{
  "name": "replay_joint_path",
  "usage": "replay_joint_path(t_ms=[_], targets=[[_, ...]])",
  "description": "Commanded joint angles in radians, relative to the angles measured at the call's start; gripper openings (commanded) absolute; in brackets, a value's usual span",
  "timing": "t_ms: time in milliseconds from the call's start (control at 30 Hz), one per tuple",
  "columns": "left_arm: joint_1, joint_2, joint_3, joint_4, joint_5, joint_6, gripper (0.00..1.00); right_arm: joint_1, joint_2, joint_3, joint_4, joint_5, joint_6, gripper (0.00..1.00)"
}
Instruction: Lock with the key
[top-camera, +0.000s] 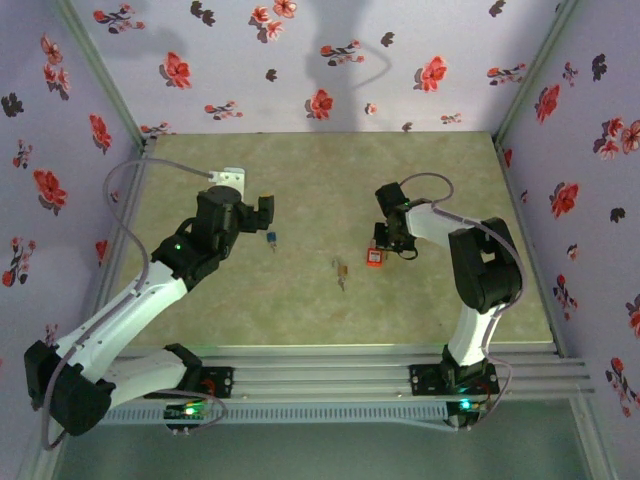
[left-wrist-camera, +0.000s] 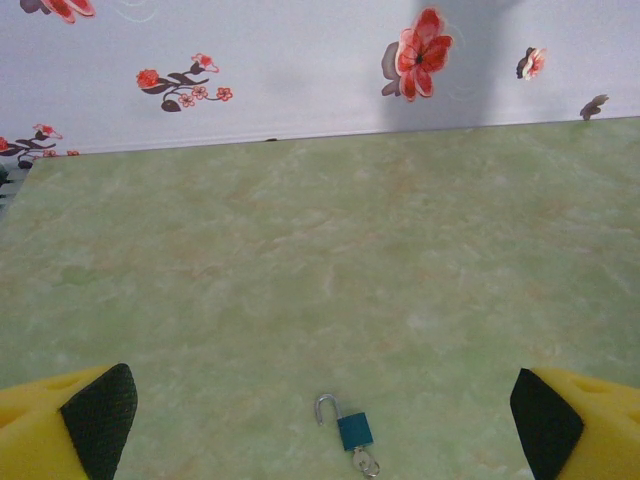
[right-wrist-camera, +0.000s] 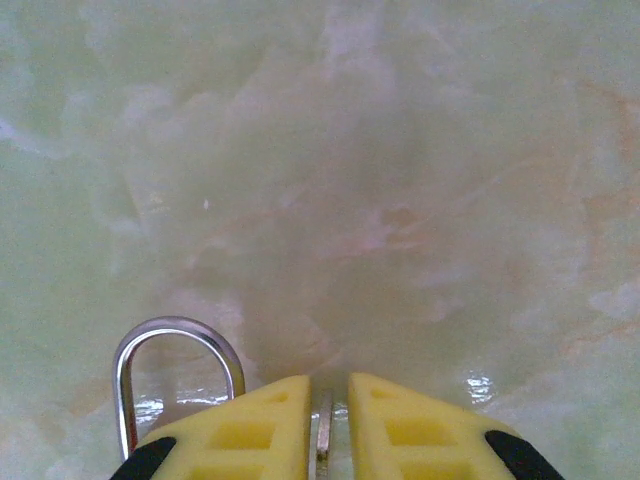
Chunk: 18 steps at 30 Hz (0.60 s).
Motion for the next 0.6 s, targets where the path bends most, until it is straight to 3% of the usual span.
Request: replay_joint_path(t_ms=[0, 567], targets=[[0.005, -0.024, -0.006, 0.032, -0.027, -0.007, 1.00, 0.003, -0.030, -0.015, -0.046, 0.034, -0.008, 0.17], [0.005, -0.025, -0.009, 0.033, -0.027, -0.006, 1.00, -0.008, -0.062, -0.031, -0.047, 0.030, -0.001, 0.17]])
